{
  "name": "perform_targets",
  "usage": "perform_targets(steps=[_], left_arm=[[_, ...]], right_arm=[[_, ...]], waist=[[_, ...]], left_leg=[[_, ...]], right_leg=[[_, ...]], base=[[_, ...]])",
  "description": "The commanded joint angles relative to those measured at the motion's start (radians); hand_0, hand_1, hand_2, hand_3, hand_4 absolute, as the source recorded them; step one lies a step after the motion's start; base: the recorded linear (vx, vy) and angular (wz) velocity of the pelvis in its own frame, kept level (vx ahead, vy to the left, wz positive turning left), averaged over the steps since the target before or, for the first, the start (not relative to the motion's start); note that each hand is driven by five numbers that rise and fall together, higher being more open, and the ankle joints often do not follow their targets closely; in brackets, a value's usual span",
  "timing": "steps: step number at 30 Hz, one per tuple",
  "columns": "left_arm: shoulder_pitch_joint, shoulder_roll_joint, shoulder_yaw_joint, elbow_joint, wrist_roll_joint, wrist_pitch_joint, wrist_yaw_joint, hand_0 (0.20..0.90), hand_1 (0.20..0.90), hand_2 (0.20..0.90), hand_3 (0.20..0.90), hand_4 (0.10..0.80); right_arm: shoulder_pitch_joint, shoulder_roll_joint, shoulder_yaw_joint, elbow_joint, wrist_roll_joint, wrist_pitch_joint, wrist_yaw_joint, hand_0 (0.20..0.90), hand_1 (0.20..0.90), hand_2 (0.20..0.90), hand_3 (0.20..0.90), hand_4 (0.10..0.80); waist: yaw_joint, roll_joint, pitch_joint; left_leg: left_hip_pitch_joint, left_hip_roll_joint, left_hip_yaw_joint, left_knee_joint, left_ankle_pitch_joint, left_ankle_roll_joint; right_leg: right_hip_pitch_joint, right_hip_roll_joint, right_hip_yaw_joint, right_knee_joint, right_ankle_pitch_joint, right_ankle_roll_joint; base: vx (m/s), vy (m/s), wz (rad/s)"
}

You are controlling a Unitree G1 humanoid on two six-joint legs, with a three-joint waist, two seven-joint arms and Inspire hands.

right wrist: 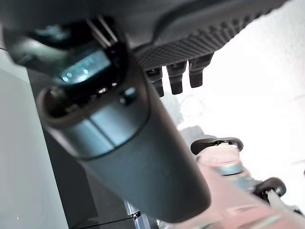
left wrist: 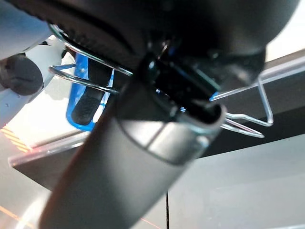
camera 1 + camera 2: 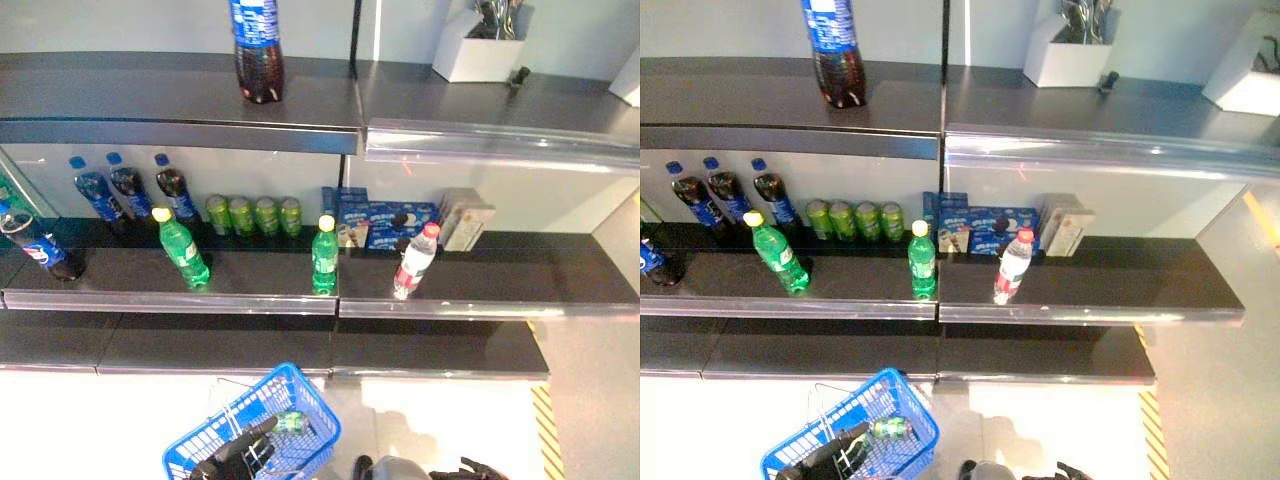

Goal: Pick up the drink and place into the basket.

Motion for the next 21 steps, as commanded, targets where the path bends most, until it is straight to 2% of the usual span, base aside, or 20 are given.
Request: perform_targets(steps=[1, 2, 4, 6, 7, 12, 17, 21], left_arm=[[-0.095, 0.032, 0.015, -0.034, 0.001, -0.044, -0.135, 0.300, 0.300, 0.300, 0.200, 0.100], [-0.095, 0.033, 0.015, -0.033, 0.001, -0.044, -0.135, 0.300, 0.300, 0.300, 0.200, 0.100], [-0.095, 0.048, 0.016, -0.035, -0.010, -0.044, -0.147, 0.300, 0.300, 0.300, 0.200, 0.100], [-0.089, 0.057, 0.024, -0.042, -0.018, -0.042, -0.151, 0.300, 0.300, 0.300, 0.200, 0.100], [-0.083, 0.057, 0.028, -0.043, -0.020, -0.047, -0.150, 0.300, 0.300, 0.300, 0.200, 0.100], [-0.064, 0.045, 0.045, -0.048, -0.011, -0.040, -0.157, 0.300, 0.300, 0.300, 0.200, 0.100], [-0.058, 0.007, 0.026, -0.078, -0.043, -0.054, -0.138, 0.300, 0.300, 0.300, 0.200, 0.100], [-0.045, -0.008, 0.030, -0.089, -0.047, -0.063, -0.118, 0.300, 0.300, 0.300, 0.200, 0.100]], right_arm=[[0.012, -0.013, -0.023, 0.049, 0.042, -0.054, -0.002, 0.900, 0.900, 0.900, 0.900, 0.800], [0.012, -0.013, -0.023, 0.049, 0.042, -0.054, -0.002, 0.900, 0.900, 0.900, 0.900, 0.800], [0.008, -0.017, -0.029, 0.037, 0.040, -0.046, 0.003, 0.900, 0.900, 0.900, 0.900, 0.800], [-0.001, -0.022, -0.025, 0.025, 0.031, -0.032, 0.009, 0.900, 0.900, 0.900, 0.900, 0.800], [-0.010, -0.026, -0.018, 0.022, 0.027, -0.023, 0.009, 0.900, 0.900, 0.900, 0.900, 0.800], [-0.023, -0.041, 0.005, 0.005, 0.032, 0.005, 0.001, 0.900, 0.900, 0.900, 0.900, 0.800], [-0.022, -0.053, 0.006, 0.004, 0.016, 0.012, 0.000, 0.900, 0.900, 0.900, 0.900, 0.800], [-0.012, -0.045, 0.002, 0.008, -0.005, 0.001, -0.002, 0.900, 0.900, 0.900, 0.900, 0.800]], waist=[[-0.029, 0.003, -0.019], [-0.030, 0.004, -0.019], [-0.035, 0.003, -0.024], [-0.033, 0.006, -0.025], [-0.025, 0.004, -0.034], [-0.008, -0.012, -0.057], [0.003, -0.008, -0.063], [0.017, -0.002, -0.069]], left_leg=[[-0.072, -0.048, -0.093, 0.006, -0.010, -0.021], [-0.071, -0.047, -0.094, 0.006, -0.010, -0.021], [-0.068, -0.038, -0.088, 0.007, -0.020, -0.029], [-0.063, -0.018, -0.077, 0.010, -0.019, -0.035], [-0.063, -0.004, -0.066, 0.015, -0.018, -0.043], [-0.064, 0.040, -0.037, 0.039, -0.010, -0.076], [-0.070, 0.064, -0.044, 0.030, 0.010, -0.098], [-0.070, 0.067, -0.064, 0.010, 0.022, -0.110]], right_leg=[[0.060, -0.015, 0.114, -0.207, 0.122, 0.025], [0.061, -0.015, 0.113, -0.209, 0.123, 0.025], [0.059, -0.047, 0.129, -0.240, 0.170, 0.037], [0.076, -0.040, 0.121, -0.256, 0.129, 0.042], [0.108, -0.031, 0.100, -0.288, 0.099, 0.038], [0.184, -0.007, 0.060, -0.366, 0.075, 0.008], [0.213, 0.000, 0.019, -0.409, 0.079, -0.007], [0.228, -0.005, -0.016, -0.420, 0.079, -0.006]], base=[[0.074, -0.203, 0.37], [0.087, -0.298, 0.33], [0.042, -0.265, 0.34], [0.032, -0.251, 0.34], [0.026, -0.240, 0.19], [0.058, -0.205, 0.18], [0.013, -0.050, 0.04], [-0.012, 0.010, 0.06]])
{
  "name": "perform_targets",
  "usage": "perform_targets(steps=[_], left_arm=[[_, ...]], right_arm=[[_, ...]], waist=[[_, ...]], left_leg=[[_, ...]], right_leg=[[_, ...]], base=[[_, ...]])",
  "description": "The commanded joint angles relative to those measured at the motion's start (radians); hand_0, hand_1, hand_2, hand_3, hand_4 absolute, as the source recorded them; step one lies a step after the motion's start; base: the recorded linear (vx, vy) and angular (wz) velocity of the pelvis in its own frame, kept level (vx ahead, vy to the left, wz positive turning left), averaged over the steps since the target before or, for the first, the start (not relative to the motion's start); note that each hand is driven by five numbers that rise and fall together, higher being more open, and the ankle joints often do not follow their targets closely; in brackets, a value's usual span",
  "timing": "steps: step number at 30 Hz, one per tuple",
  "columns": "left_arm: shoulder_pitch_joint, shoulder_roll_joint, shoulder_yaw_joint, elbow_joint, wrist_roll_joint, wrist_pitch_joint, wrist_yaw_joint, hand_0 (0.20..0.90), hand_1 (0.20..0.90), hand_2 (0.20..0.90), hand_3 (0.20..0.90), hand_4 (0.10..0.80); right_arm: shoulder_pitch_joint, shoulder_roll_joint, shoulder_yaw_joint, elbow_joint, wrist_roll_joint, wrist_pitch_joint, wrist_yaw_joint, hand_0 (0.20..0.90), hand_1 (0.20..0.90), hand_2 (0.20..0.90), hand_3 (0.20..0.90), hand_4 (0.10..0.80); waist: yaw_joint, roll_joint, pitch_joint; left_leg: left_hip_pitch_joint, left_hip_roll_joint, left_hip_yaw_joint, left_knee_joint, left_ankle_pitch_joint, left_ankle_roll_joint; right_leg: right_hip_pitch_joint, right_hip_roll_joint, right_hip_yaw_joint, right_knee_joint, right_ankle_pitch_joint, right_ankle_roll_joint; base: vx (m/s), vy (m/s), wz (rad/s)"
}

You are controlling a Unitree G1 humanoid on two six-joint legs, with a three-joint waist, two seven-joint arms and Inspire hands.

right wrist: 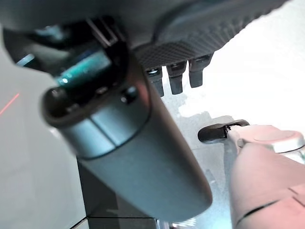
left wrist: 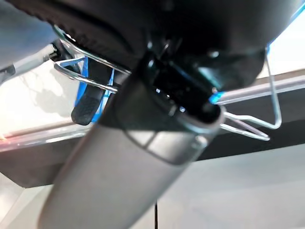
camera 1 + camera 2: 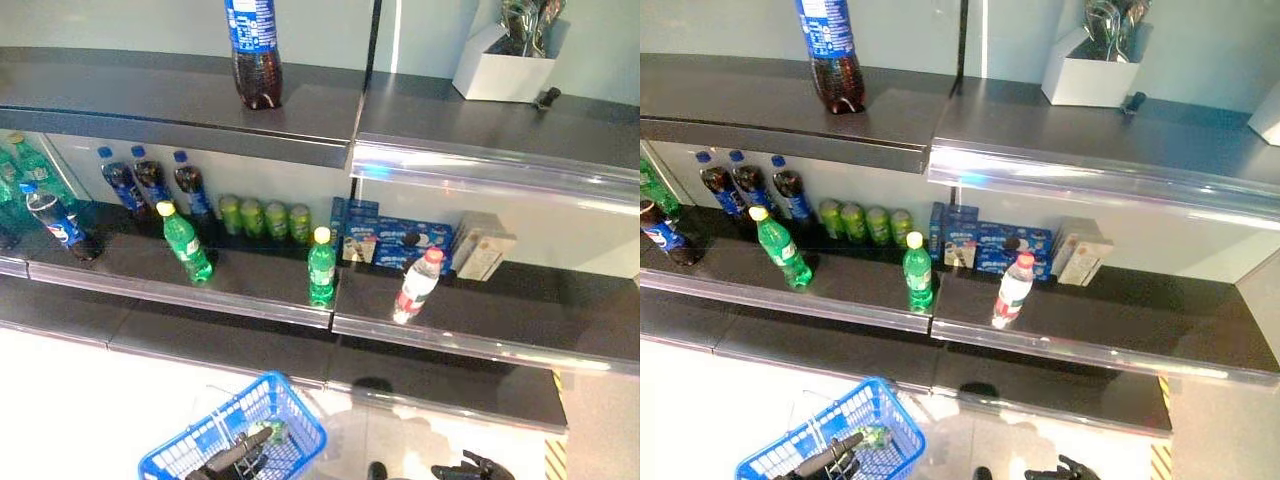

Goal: Pick up the drink and place into the basket.

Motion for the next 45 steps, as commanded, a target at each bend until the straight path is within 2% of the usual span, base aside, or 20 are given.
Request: perform_targets(steps=[1, 11, 20, 27, 30, 34, 38, 39, 41, 42, 43, 45], left_arm=[[-0.087, -0.023, 0.033, -0.064, -0.051, -0.051, -0.112, 0.300, 0.300, 0.300, 0.200, 0.100], [-0.074, -0.002, 0.057, -0.041, -0.047, -0.049, -0.131, 0.300, 0.300, 0.300, 0.200, 0.100], [-0.086, -0.017, 0.013, -0.107, -0.086, -0.046, -0.102, 0.300, 0.300, 0.300, 0.200, 0.100], [-0.161, -0.017, -0.039, -0.135, -0.152, -0.065, -0.114, 0.300, 0.300, 0.300, 0.200, 0.100], [-0.216, -0.013, -0.062, -0.155, -0.187, -0.066, -0.118, 0.300, 0.300, 0.300, 0.200, 0.100], [-0.256, -0.006, -0.097, -0.167, -0.215, -0.068, -0.099, 0.300, 0.300, 0.300, 0.200, 0.100], [-0.282, 0.031, -0.103, -0.169, -0.242, -0.061, -0.088, 0.300, 0.300, 0.300, 0.200, 0.100], [-0.297, 0.043, -0.104, -0.168, -0.245, -0.058, -0.081, 0.300, 0.300, 0.300, 0.200, 0.100], [-0.298, 0.049, -0.108, -0.171, -0.253, -0.060, -0.079, 0.300, 0.300, 0.300, 0.200, 0.100], [-0.297, 0.050, -0.109, -0.174, -0.256, -0.063, -0.076, 0.300, 0.300, 0.300, 0.200, 0.100], [-0.289, 0.048, -0.109, -0.194, -0.264, -0.071, -0.066, 0.300, 0.300, 0.300, 0.200, 0.100], [-0.265, 0.045, -0.117, -0.243, -0.277, -0.078, -0.042, 0.300, 0.300, 0.300, 0.200, 0.100]], right_arm=[[-0.006, -0.036, 0.001, 0.057, -0.020, -0.020, -0.011, 0.900, 0.900, 0.900, 0.900, 0.800], [0.001, -0.046, 0.012, 0.061, -0.046, -0.020, -0.005, 0.900, 0.900, 0.900, 0.900, 0.800], [-0.014, -0.044, 0.049, 0.050, -0.045, -0.014, -0.027, 0.900, 0.900, 0.900, 0.900, 0.800], [-0.104, -0.066, 0.104, 0.030, -0.039, -0.033, -0.043, 0.900, 0.900, 0.900, 0.900, 0.800], [-0.178, -0.087, 0.141, 0.003, -0.034, -0.042, -0.047, 0.900, 0.900, 0.900, 0.900, 0.800], [-0.230, -0.107, 0.168, -0.032, 0.016, -0.079, -0.055, 0.900, 0.900, 0.900, 0.900, 0.800], [-0.253, -0.107, 0.201, -0.083, 0.038, -0.190, -0.024, 0.900, 0.900, 0.900, 0.900, 0.800], [-0.258, -0.103, 0.227, -0.121, 0.048, -0.244, -0.024, 0.900, 0.900, 0.900, 0.900, 0.800], [-0.259, -0.101, 0.246, -0.158, 0.045, -0.281, -0.030, 0.900, 0.900, 0.900, 0.900, 0.800], [-0.259, -0.101, 0.257, -0.194, 0.037, -0.280, -0.043, 0.900, 0.900, 0.900, 0.900, 0.800], [-0.251, -0.103, 0.293, -0.294, 0.002, -0.314, -0.070, 0.900, 0.900, 0.900, 0.900, 0.800], [-0.232, -0.114, 0.335, -0.466, -0.072, -0.321, -0.117, 0.900, 0.900, 0.900, 0.900, 0.800]], waist=[[0.011, 0.007, -0.019], [0.024, 0.016, -0.013], [0.049, 0.025, 0.044], [0.044, 0.045, 0.152], [0.050, 0.050, 0.223], [0.056, 0.039, 0.288], [0.055, 0.012, 0.317], [0.053, 0.000, 0.321], [0.052, -0.006, 0.323], [0.052, -0.009, 0.323], [0.050, -0.016, 0.325], [0.047, -0.023, 0.324]], left_leg=[[-0.071, -0.034, 0.020, 0.005, 0.018, 0.038], [-0.084, -0.041, 0.002, -0.002, 0.015, 0.031], [-0.181, -0.029, -0.003, -0.002, 0.053, 0.020], [-0.312, -0.033, -0.015, -0.002, 0.098, 0.016], [-0.361, -0.045, -0.024, 0.018, 0.123, 0.021], [-0.480, -0.049, -0.058, 0.216, 0.080, 0.023], [-0.566, -0.028, -0.075, 0.377, 0.012, 0.027], [-0.598, -0.019, -0.077, 0.434, -0.014, 0.034], [-0.621, -0.017, -0.081, 0.472, -0.030, 0.037], [-0.630, -0.017, -0.083, 0.485, -0.036, 0.040], [-0.650, -0.013, -0.087, 0.512, -0.050, 0.046], [-0.668, -0.018, -0.095, 0.531, -0.060, 0.053]], right_leg=[[0.033, -0.031, -0.062, 0.040, -0.070, 0.027], [0.038, -0.048, -0.093, 0.032, -0.072, 0.039], [-0.043, -0.064, -0.111, 0.004, -0.027, 0.050], [-0.174, -0.067, -0.105, 0.004, 0.004, 0.047], [-0.232, -0.074, -0.105, 0.036, 0.011, 0.033], [-0.322, -0.102, -0.095, 0.196, -0.035, 0.014], [-0.393, -0.116, -0.066, 0.308, -0.085, 0.001], [-0.430, -0.119, -0.059, 0.362, -0.103, -0.003], [-0.455, -0.120, -0.054, 0.398, -0.115, -0.007], [-0.466, -0.120, -0.051, 0.413, -0.119, -0.007], [-0.492, -0.121, -0.043, 0.448, -0.131, -0.008], [-0.522, -0.118, -0.028, 0.479, -0.139, -0.007]], base=[[-0.005, 0.012, 0.06], [0.007, 0.018, 0.07], [-0.050, 0.009, 0.13], [-0.180, 0.020, 0.22], [-0.236, 0.060, 0.08], [-0.181, 0.033, 0.08], [-0.131, -0.050, 0.01], [-0.109, -0.057, -0.07], [-0.058, -0.025, -0.04], [-0.042, -0.014, -0.04], [-0.049, -0.014, -0.05], [-0.044, -0.003, 0.00]])
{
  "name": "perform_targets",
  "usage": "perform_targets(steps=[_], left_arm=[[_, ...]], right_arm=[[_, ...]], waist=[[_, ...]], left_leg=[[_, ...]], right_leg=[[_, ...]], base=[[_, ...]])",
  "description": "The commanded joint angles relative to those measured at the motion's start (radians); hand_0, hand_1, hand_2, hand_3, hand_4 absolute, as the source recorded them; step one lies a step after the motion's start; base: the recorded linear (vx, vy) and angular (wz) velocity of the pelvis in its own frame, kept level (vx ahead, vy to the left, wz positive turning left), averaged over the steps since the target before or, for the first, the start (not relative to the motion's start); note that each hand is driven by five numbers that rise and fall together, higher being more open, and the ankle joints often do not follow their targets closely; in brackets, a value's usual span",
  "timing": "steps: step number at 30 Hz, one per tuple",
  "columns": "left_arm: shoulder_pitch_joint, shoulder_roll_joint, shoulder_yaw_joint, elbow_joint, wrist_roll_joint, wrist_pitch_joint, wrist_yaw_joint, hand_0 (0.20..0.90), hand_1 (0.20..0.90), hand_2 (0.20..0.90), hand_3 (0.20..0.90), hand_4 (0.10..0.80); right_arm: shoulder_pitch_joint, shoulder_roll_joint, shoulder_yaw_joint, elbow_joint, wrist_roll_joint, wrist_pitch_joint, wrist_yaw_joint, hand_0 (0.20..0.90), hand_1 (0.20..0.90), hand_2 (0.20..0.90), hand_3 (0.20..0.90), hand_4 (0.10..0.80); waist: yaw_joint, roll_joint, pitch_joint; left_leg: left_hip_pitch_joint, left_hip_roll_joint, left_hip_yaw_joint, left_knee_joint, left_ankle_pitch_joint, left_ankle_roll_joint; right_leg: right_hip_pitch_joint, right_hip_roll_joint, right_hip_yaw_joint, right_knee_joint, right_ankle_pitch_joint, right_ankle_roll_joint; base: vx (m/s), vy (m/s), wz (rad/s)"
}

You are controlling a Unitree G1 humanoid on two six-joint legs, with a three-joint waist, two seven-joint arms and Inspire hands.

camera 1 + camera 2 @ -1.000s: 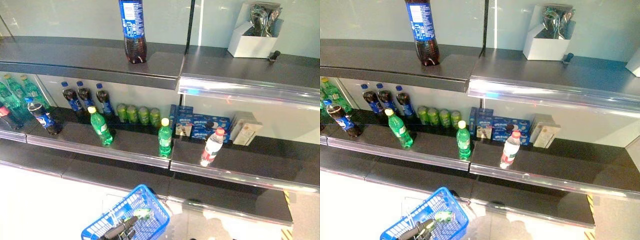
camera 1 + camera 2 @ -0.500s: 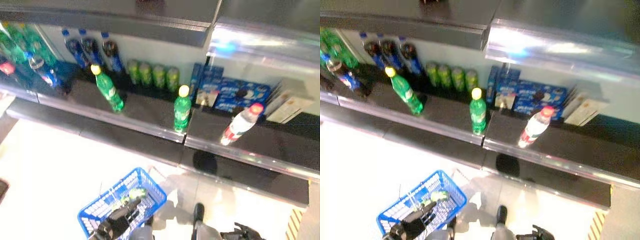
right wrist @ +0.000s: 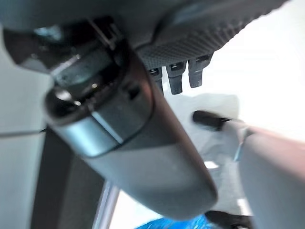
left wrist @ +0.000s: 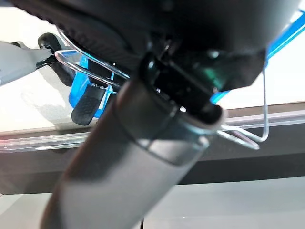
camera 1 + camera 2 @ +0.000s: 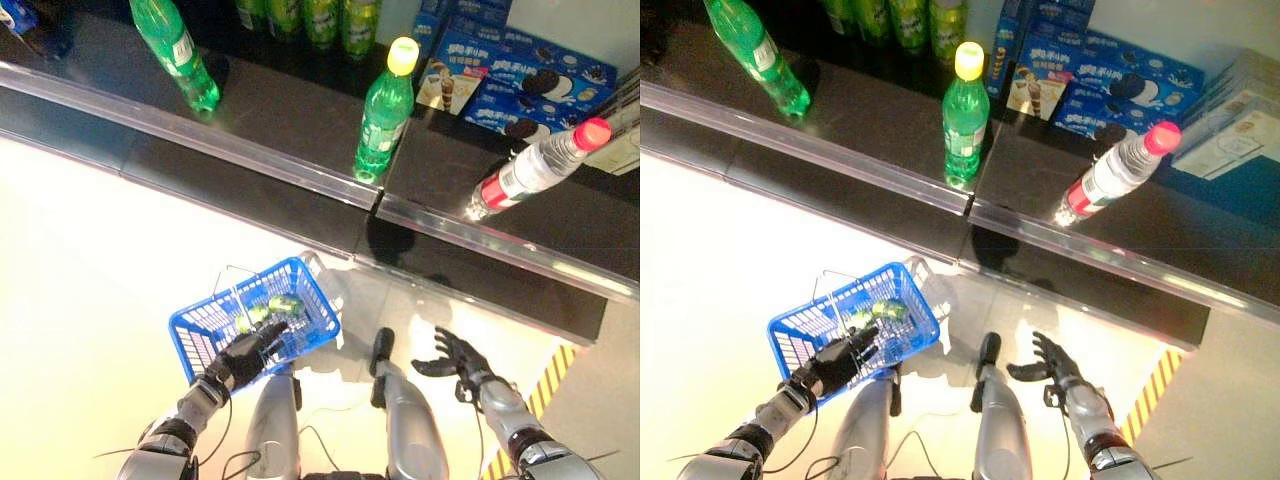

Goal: Pick up the drink and place into the basket.

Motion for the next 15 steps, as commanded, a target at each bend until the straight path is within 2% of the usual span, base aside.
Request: perform_targets(steps=[1, 6, 15], left_arm=[[0.106, -0.004, -0.011, -0.144, -0.109, -0.032, -0.035, 0.300, 0.300, 0.300, 0.200, 0.100], [0.160, 0.001, -0.030, -0.195, -0.155, -0.049, -0.016, 0.300, 0.300, 0.300, 0.200, 0.100], [0.178, 0.005, -0.045, -0.178, -0.189, -0.074, -0.040, 0.300, 0.300, 0.300, 0.200, 0.100]], right_arm=[[0.090, -0.052, 0.070, -0.345, -0.107, -0.070, -0.081, 0.900, 0.900, 0.900, 0.900, 0.800], [0.108, -0.125, 0.094, -0.628, -0.179, -0.127, -0.104, 0.900, 0.900, 0.900, 0.900, 0.800], [0.039, -0.234, 0.090, -0.864, -0.226, -0.166, -0.175, 0.900, 0.900, 0.900, 0.900, 0.800]], waist=[[0.000, -0.022, -0.070], [-0.007, -0.030, -0.069], [-0.007, -0.026, -0.057]], left_leg=[[-0.096, -0.002, -0.033, 0.123, -0.038, 0.047], [-0.083, -0.002, -0.037, 0.108, -0.033, 0.050], [-0.071, 0.003, -0.027, 0.085, -0.017, 0.049]], right_leg=[[-0.047, -0.039, 0.052, 0.112, -0.069, 0.029], [-0.039, -0.037, 0.058, 0.104, -0.064, 0.042], [-0.016, -0.037, 0.052, 0.076, -0.057, 0.053]], base=[[0.000, 0.000, 0.00], [-0.003, 0.004, -0.02], [0.000, 0.000, 0.00]])
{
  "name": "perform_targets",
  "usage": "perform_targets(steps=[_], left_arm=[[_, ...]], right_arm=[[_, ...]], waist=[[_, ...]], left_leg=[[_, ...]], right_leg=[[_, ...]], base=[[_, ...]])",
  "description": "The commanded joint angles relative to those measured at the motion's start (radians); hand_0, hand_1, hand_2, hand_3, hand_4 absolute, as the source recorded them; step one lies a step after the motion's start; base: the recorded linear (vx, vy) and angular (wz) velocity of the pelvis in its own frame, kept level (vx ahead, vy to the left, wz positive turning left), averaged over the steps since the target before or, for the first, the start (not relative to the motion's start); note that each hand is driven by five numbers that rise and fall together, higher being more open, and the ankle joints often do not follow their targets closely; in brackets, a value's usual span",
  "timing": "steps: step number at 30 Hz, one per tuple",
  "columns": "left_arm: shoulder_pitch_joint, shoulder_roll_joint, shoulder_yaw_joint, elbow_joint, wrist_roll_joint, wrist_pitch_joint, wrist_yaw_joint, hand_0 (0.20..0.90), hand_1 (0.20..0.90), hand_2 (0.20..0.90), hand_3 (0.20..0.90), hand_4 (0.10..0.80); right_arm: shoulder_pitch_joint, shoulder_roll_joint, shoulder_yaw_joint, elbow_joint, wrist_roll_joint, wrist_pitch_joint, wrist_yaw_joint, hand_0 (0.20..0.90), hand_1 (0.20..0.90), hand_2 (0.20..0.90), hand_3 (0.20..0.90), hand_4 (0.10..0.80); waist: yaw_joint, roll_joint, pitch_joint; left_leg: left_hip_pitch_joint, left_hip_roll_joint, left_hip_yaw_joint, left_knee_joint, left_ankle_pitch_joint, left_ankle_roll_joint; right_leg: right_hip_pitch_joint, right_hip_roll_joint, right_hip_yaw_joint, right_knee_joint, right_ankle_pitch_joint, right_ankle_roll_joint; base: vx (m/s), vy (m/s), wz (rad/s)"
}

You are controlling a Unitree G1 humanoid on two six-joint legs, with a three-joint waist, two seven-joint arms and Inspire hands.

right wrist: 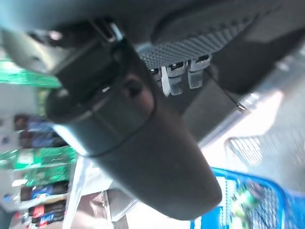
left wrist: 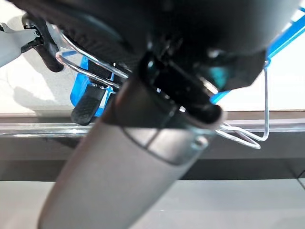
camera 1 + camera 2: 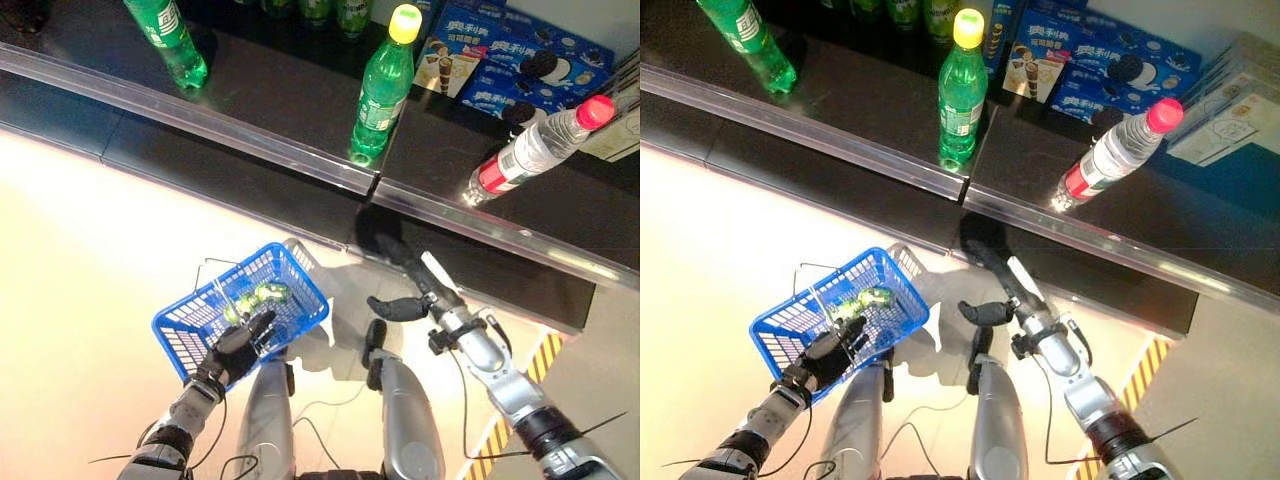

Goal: Pick up the drink and place into the basket.

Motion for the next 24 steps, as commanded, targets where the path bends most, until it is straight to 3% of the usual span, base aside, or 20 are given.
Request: perform_targets(steps=[1, 15, 24], left_arm=[[0.108, 0.009, -0.037, -0.081, -0.030, -0.016, -0.087, 0.300, 0.300, 0.300, 0.200, 0.100], [0.117, 0.008, -0.024, -0.055, -0.020, -0.009, -0.117, 0.300, 0.300, 0.300, 0.200, 0.100], [0.119, 0.003, -0.021, -0.051, 0.001, 0.002, -0.127, 0.300, 0.300, 0.300, 0.200, 0.100]], right_arm=[[-0.004, -0.053, -0.012, -0.149, -0.016, -0.101, -0.056, 0.900, 0.900, 0.900, 0.900, 0.800], [-0.074, -0.130, -0.087, -0.359, 0.065, -0.158, -0.132, 0.900, 0.900, 0.900, 0.900, 0.800], [-0.145, -0.111, -0.128, -0.366, 0.193, -0.174, -0.149, 0.900, 0.900, 0.900, 0.900, 0.800]], waist=[[0.003, -0.001, -0.065], [0.006, 0.007, -0.047], [0.015, 0.016, -0.043]], left_leg=[[-0.016, 0.004, -0.017, 0.020, 0.007, 0.046], [0.011, 0.022, -0.007, 0.022, 0.007, 0.028], [0.032, 0.029, -0.002, 0.014, 0.013, 0.020]], right_leg=[[0.045, -0.024, 0.034, 0.003, -0.038, 0.047], [0.121, -0.027, 0.005, -0.041, -0.051, 0.036], [0.160, -0.023, -0.005, -0.066, -0.051, 0.029]], base=[[0.000, 0.000, 0.00], [0.008, 0.002, 0.00], [0.031, -0.004, 0.00]])
